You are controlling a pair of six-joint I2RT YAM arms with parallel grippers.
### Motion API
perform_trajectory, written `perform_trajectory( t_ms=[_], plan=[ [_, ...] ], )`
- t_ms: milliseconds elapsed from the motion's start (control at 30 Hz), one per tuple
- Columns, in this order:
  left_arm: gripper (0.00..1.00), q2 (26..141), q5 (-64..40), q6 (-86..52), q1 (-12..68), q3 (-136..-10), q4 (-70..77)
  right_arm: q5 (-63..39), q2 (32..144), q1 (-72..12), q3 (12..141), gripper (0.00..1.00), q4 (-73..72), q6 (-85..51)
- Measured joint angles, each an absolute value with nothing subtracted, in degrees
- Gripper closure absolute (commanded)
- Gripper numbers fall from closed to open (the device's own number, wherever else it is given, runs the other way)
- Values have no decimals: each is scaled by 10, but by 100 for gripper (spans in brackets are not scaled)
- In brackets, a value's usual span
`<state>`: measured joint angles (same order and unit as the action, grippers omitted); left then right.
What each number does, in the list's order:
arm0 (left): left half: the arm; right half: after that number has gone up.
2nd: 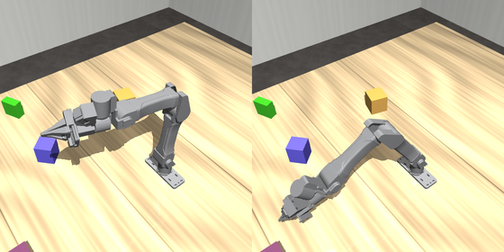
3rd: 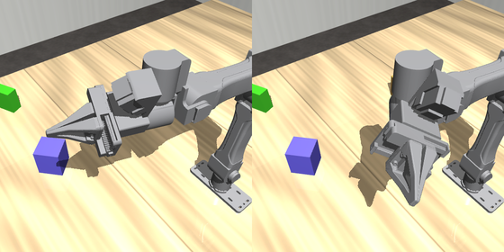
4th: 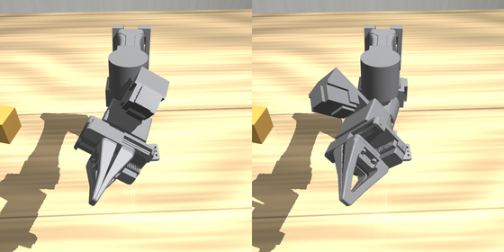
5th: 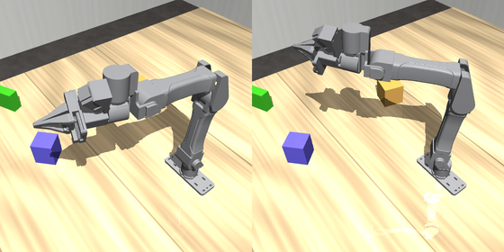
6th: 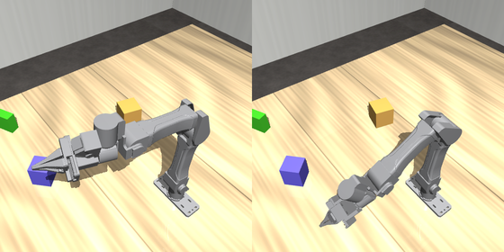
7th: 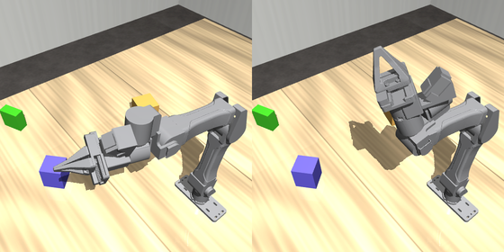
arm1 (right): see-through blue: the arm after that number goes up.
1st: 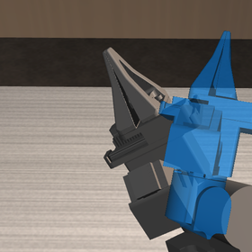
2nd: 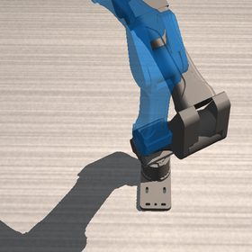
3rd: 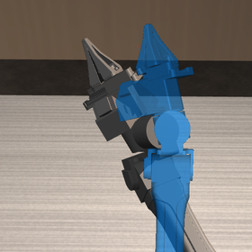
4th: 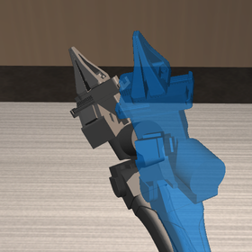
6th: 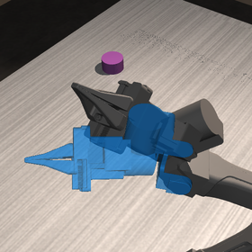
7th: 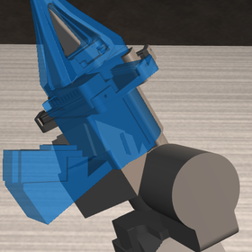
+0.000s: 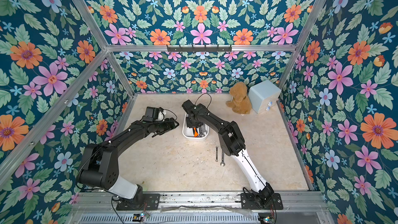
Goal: Take out the wrench from the storage box
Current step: Pick up the wrench from the storage box.
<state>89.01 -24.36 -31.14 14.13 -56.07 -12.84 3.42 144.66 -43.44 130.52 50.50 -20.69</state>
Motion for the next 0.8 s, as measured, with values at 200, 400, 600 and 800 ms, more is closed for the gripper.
perform_trajectory(
  t_ms=[200,400,600,800],
  plan=[
    [18,888,-252,-312,138,-559,-124,68,1471,-441,1331,67,512,-200],
    [18,881,-256,-312,135,-557,-123,97,1479,-447,1340,77,512,-199],
    [18,878,-258,-312,131,-555,-120,101,1474,-447,1333,88,507,-211],
    [18,877,-258,-312,131,-552,-120,100,1460,-447,1313,96,494,-231]
  ],
)
